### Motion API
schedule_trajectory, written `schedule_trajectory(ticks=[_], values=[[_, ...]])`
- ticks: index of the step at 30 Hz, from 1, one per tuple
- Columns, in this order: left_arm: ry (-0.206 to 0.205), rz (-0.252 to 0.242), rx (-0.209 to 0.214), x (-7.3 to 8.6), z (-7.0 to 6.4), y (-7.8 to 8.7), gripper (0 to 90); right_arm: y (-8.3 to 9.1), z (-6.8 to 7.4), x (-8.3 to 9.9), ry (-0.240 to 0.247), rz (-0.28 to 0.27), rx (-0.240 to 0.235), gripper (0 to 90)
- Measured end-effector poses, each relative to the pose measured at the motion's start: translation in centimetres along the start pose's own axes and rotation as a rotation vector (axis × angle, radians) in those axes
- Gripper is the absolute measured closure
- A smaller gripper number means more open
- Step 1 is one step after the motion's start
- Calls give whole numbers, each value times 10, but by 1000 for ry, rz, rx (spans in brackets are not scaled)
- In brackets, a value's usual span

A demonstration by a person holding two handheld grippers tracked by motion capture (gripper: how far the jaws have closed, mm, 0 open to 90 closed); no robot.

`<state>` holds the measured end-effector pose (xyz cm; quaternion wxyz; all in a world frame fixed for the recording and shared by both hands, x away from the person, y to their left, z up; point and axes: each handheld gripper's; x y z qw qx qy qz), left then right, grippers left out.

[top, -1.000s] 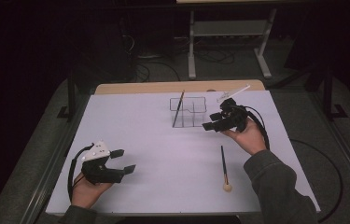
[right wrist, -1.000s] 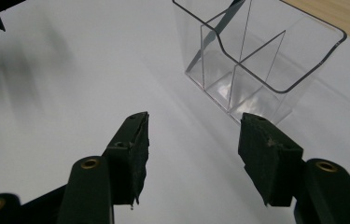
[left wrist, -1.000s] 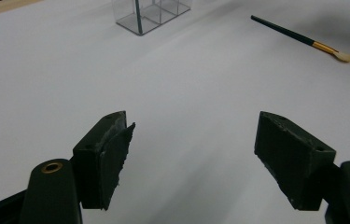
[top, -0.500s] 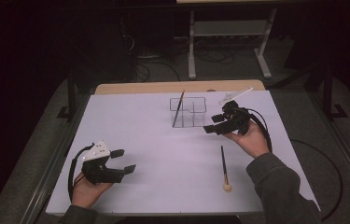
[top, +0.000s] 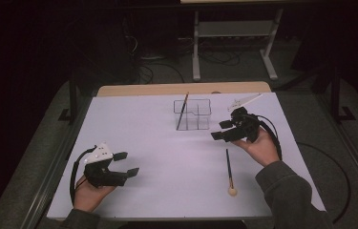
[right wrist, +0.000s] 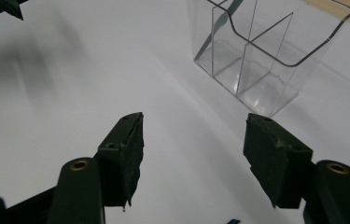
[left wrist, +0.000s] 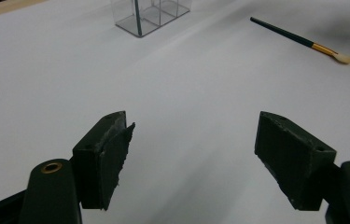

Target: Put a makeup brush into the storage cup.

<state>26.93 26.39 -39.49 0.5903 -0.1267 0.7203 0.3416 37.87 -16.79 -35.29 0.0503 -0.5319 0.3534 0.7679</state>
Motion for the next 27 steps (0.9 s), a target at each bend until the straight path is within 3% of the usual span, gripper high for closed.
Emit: schedule_trajectory(ticks=[14,27], values=[[-4,5,-3,1,0,0,253,9,-1,14,-42,7,14,359],[-6,3,-1,0,-1,-1,254,9,1,20,-25,19,1,358]])
Point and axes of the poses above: each handheld gripper's, and its own axes: y roughly backward along the jaws, x roughly out of its underside, z roughly to its left, and after that the axes turned 14 degrees about -z, right-handed
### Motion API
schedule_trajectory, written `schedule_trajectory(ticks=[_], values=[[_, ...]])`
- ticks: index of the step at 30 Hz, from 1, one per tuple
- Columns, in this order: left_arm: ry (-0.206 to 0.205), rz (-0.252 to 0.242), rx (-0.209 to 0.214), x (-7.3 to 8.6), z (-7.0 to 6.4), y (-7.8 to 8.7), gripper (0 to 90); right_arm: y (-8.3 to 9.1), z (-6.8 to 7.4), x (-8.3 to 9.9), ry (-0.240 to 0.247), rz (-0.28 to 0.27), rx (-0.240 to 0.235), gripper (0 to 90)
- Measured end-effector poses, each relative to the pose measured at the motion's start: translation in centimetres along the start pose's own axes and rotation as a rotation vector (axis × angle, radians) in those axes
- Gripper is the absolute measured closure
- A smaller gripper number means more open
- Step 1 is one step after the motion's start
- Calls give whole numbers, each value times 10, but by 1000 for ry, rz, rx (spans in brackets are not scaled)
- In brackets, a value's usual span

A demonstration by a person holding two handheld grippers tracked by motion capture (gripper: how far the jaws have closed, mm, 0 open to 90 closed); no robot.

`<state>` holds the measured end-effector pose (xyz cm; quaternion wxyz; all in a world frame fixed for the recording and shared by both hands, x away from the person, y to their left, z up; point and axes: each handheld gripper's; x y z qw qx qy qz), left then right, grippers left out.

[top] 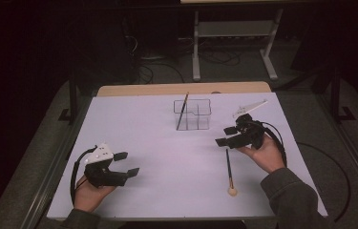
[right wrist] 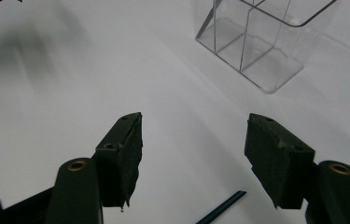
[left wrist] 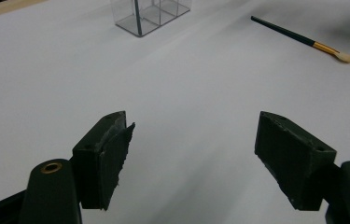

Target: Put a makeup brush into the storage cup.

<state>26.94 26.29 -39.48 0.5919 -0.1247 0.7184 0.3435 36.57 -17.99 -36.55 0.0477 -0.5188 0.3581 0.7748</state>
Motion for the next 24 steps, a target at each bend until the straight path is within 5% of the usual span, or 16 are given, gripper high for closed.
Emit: schedule_trajectory(ticks=[24], values=[[-9,4,2,0,1,0,252,13,0,10,-33,17,16,344]])
Point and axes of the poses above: each handheld gripper's, and its own axes: y roughly backward along the jaws, x roughly out of its underside, z roughly to its left, and after that the axes turned 14 degrees about -z, right-handed
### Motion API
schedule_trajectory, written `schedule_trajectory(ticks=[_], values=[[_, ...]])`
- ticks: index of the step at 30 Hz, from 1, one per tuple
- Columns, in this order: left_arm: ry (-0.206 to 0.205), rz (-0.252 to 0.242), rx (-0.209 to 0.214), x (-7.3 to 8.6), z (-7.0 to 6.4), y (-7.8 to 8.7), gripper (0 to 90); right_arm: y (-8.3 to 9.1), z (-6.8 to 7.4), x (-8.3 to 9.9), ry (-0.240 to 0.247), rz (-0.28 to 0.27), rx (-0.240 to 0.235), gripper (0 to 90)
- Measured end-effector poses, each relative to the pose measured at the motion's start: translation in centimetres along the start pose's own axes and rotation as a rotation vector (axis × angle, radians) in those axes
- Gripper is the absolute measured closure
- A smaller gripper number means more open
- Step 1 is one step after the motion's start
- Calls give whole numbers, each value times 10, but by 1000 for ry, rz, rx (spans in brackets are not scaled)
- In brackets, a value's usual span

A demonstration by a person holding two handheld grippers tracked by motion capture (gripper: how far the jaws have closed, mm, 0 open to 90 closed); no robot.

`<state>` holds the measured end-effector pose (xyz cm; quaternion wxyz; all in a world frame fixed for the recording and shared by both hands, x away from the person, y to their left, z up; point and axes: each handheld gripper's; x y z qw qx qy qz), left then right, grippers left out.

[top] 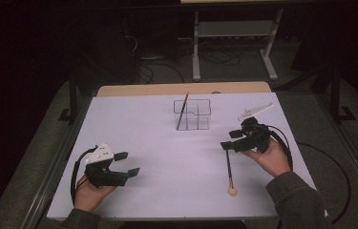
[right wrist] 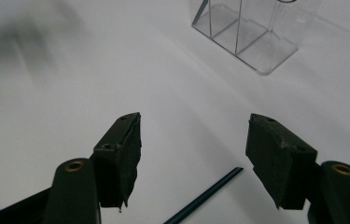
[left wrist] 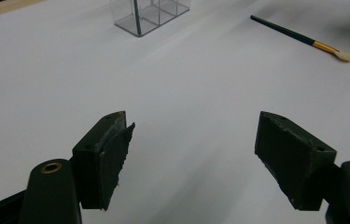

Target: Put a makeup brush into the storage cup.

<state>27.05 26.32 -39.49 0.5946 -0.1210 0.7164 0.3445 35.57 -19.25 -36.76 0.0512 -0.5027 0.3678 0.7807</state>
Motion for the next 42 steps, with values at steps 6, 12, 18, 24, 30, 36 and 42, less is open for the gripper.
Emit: schedule_trajectory(ticks=[6,12,18,24,30,36,42], values=[[-1,-2,-2,0,-1,0,252,-1,-1,4,-4,13,1,339],[6,-1,-8,0,-1,1,252,-1,4,12,-21,45,8,336],[3,-5,-13,0,-1,2,252,-2,5,21,-27,54,14,343],[4,-7,-13,0,-2,2,252,-4,9,30,-35,74,19,345],[0,-11,-14,-1,-2,2,252,-7,13,40,-38,98,29,360],[0,-12,-16,0,-2,2,252,-7,15,47,-28,116,39,373],[-1,-7,-18,-1,-1,3,252,-8,18,53,-24,126,43,387]])
Point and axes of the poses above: each handheld gripper's, and its own axes: y roughly backward along the jaws, x roughly out of its underside, z roughly to its left, and after that the axes turned 14 degrees about -z, right-handed
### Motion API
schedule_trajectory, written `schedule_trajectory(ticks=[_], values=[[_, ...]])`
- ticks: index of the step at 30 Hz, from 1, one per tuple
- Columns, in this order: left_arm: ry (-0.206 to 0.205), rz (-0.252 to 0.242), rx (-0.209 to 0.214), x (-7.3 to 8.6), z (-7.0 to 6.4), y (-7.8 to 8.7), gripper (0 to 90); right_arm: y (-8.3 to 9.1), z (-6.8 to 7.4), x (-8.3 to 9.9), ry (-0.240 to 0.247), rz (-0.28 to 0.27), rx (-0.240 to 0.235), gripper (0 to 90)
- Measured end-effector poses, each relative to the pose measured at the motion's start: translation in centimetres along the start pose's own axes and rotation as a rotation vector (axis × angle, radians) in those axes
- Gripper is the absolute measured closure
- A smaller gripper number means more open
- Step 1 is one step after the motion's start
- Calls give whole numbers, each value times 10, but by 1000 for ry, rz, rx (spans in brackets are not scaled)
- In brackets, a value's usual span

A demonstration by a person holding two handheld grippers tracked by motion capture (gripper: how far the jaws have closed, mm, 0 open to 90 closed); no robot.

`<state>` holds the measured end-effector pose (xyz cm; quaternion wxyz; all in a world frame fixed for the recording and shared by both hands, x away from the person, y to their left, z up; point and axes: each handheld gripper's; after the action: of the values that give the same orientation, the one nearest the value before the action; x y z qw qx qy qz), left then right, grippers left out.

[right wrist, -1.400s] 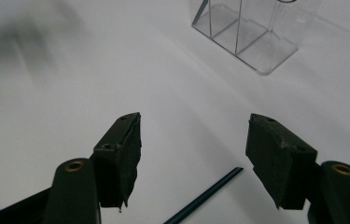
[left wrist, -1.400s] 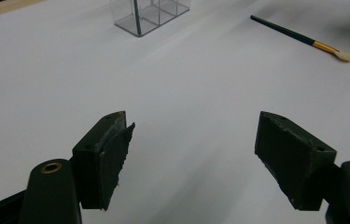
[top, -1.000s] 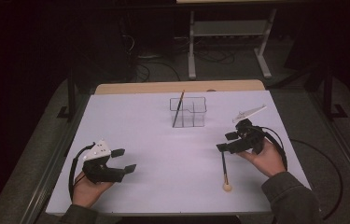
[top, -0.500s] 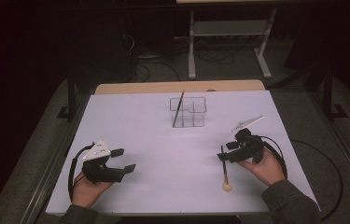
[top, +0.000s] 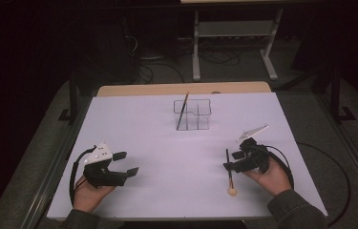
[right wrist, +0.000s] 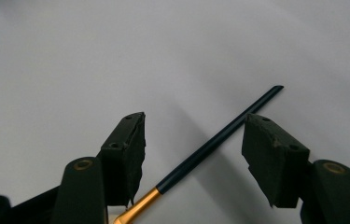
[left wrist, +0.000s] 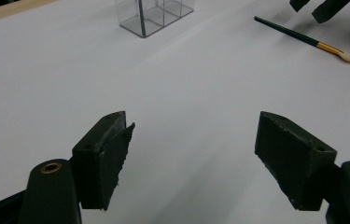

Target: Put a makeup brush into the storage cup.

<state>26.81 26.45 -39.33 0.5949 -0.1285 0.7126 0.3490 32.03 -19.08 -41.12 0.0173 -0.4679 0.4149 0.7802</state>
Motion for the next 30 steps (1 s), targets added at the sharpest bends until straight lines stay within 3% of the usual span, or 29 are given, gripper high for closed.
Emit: schedule_trajectory(ticks=[19,30], values=[[2,-2,1,0,-1,0,252,-4,8,15,-13,17,27,421],[2,-5,0,-1,-1,1,252,-4,14,22,-26,46,53,496]])
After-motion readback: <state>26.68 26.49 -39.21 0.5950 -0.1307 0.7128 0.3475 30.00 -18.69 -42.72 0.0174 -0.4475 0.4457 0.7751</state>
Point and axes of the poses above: each handheld gripper's, and its own axes: y roughly backward along the jaws, x roughly out of its underside, z roughly to its left, and after that the axes turned 14 degrees about -z, right-handed
